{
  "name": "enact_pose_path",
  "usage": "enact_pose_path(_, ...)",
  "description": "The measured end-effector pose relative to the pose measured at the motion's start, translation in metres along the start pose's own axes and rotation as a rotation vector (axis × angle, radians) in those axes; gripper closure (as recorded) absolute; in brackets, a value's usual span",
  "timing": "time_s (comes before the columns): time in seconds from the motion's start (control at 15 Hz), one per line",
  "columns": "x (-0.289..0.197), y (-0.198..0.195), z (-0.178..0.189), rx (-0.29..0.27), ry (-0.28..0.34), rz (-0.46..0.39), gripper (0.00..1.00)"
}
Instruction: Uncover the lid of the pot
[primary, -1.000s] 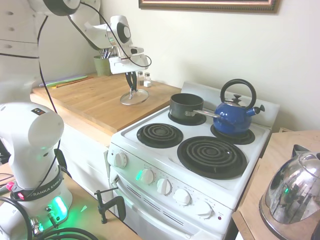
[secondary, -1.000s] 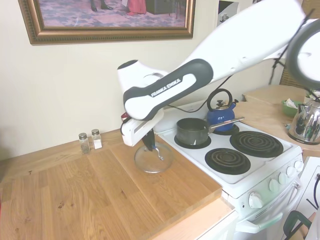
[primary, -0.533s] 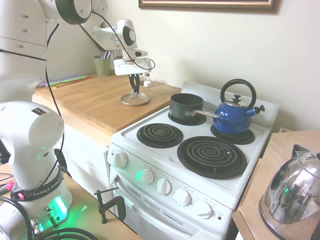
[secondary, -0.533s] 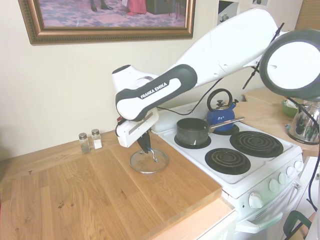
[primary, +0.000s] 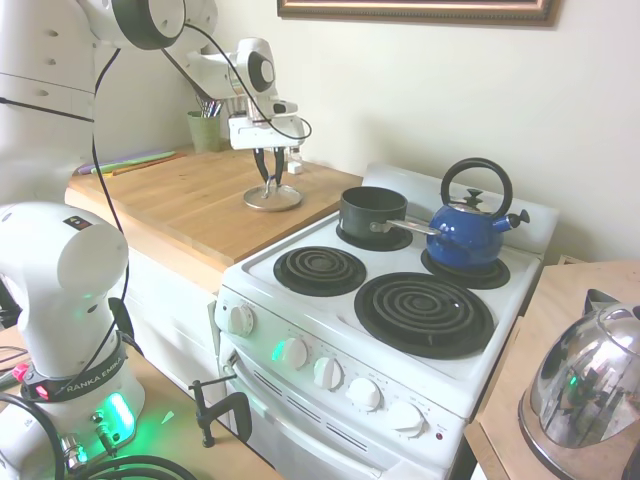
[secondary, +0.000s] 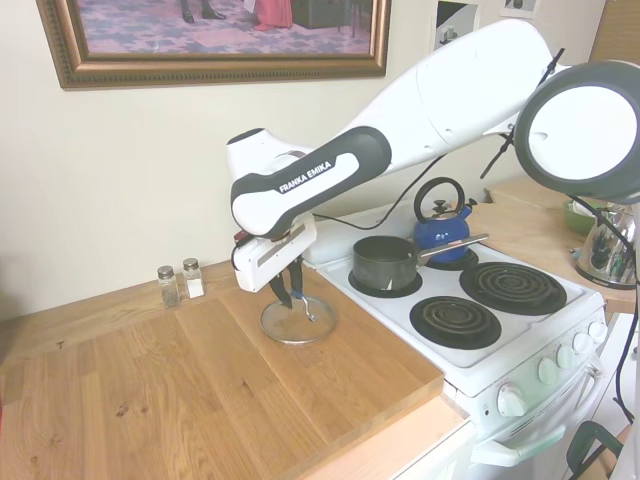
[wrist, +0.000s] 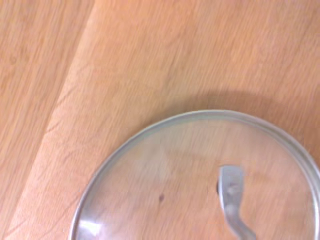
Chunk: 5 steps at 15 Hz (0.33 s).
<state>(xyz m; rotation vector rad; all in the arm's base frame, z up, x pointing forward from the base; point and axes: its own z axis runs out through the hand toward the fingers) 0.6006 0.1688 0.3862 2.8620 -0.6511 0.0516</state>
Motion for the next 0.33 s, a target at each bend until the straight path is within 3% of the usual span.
enact_pose_path(0.2, 0.003, 0.011, -0.019, 0.032, 0.012, 0.002, 0.00)
enact_pose_path(0.33, -0.002, 0.027, -0.037, 0.060, 0.054, 0.011, 0.00)
